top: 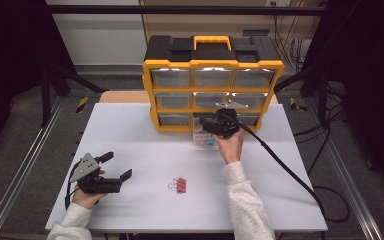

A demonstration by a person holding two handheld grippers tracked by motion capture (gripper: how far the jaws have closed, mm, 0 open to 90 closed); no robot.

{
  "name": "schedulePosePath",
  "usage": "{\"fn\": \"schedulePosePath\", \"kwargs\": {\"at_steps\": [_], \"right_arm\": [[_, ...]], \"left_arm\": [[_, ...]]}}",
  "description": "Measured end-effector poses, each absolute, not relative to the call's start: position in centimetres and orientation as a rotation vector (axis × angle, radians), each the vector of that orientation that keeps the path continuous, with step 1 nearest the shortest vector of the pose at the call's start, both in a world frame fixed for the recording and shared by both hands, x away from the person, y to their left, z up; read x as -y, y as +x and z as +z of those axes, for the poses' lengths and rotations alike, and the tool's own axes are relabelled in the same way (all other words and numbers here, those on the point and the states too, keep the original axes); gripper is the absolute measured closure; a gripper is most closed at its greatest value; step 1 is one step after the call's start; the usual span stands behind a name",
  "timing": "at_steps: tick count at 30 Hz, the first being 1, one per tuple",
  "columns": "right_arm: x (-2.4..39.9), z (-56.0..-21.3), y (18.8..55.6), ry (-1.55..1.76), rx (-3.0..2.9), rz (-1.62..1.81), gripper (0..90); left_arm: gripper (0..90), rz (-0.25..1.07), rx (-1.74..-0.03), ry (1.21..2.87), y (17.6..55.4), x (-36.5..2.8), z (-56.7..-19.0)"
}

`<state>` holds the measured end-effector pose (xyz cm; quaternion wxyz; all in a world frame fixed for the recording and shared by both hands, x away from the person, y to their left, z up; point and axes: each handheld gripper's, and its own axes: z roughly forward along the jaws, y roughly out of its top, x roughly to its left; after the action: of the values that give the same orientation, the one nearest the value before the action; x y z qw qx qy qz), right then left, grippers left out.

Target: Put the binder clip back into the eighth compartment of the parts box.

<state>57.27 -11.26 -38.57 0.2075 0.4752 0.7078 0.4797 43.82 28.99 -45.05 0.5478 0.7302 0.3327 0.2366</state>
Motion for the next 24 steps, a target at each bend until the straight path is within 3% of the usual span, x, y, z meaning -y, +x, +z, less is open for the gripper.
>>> {"fn": "schedulePosePath", "kwargs": {"at_steps": [7,10,24], "right_arm": [[12.0,-36.6,55.5,1.216,-1.889,1.386,13.4],[12.0,-36.2,54.7,1.190,-1.883,1.392,6.9],[11.8,-35.9,51.2,1.100,-1.898,1.446,2.7]], "left_arm": [[3.2,0.561,-0.790,1.731,43.8,-29.0,-45.1],[3.2,0.562,-0.791,1.732,43.9,-29.0,-45.1],[3.1,0.562,-0.791,1.734,43.8,-28.9,-45.1]]}}
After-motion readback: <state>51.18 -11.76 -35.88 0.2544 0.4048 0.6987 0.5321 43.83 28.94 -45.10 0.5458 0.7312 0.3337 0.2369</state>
